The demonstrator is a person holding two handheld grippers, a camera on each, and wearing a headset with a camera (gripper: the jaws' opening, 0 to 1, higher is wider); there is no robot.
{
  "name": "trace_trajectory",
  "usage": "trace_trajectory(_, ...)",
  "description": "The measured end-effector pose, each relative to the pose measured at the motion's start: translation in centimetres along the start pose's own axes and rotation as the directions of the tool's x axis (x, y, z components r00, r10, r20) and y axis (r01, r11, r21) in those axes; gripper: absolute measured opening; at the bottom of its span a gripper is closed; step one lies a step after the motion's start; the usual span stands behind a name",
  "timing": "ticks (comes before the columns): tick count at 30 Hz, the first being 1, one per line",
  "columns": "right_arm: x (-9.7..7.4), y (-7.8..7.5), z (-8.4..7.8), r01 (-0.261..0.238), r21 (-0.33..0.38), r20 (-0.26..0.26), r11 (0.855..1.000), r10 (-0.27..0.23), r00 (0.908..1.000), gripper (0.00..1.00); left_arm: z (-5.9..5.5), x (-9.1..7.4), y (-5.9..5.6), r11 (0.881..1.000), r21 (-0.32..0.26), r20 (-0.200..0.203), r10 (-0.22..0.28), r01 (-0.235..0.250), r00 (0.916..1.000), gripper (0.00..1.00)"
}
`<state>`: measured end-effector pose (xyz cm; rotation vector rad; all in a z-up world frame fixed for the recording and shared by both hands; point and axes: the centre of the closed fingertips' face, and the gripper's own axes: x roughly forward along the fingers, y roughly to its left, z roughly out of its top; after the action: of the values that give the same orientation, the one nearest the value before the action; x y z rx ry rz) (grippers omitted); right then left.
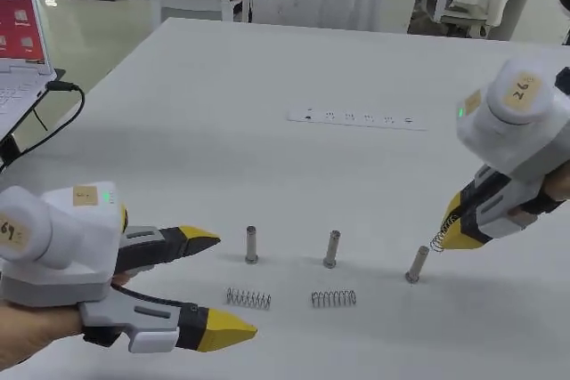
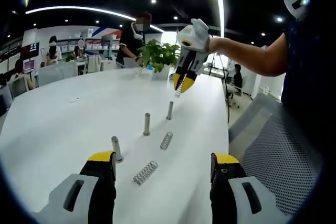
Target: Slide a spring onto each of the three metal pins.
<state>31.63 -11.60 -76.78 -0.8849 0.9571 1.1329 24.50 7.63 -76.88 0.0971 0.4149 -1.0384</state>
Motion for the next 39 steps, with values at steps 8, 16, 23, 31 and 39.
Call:
trace_trajectory(8,0.8,-0.4,0.2,-0.006,-0.004,-0.011,1.000,0.006,0.9999,0.09,-0.1,0.0,0.0,1.000,-0.002,0.000,0.001,-0.001,1.0000,0.69)
trace_trajectory(16,1.5,-0.5,0.1,-0.016,0.000,-0.024,1.000,0.016,0.9996,0.09,-0.1,-0.3,0.2,1.000,-0.007,0.002,0.009,-0.009,1.0000,0.70)
trace_trajectory(23,1.9,-0.6,0.1,-0.024,0.005,-0.029,1.000,0.024,0.9993,0.09,-0.1,-0.5,0.3,1.000,-0.010,0.006,0.016,-0.016,0.9998,0.70)
trace_trajectory(31,2.4,-0.5,-0.2,-0.036,0.008,-0.043,0.999,0.037,0.9984,0.09,-0.1,-0.6,0.5,1.000,-0.012,0.008,0.021,-0.021,0.9998,0.69)
trace_trajectory(39,3.1,-0.3,-0.2,-0.048,0.012,-0.050,0.999,0.048,0.9976,0.09,0.0,-0.6,0.5,1.000,-0.013,0.009,0.022,-0.021,0.9997,0.69)
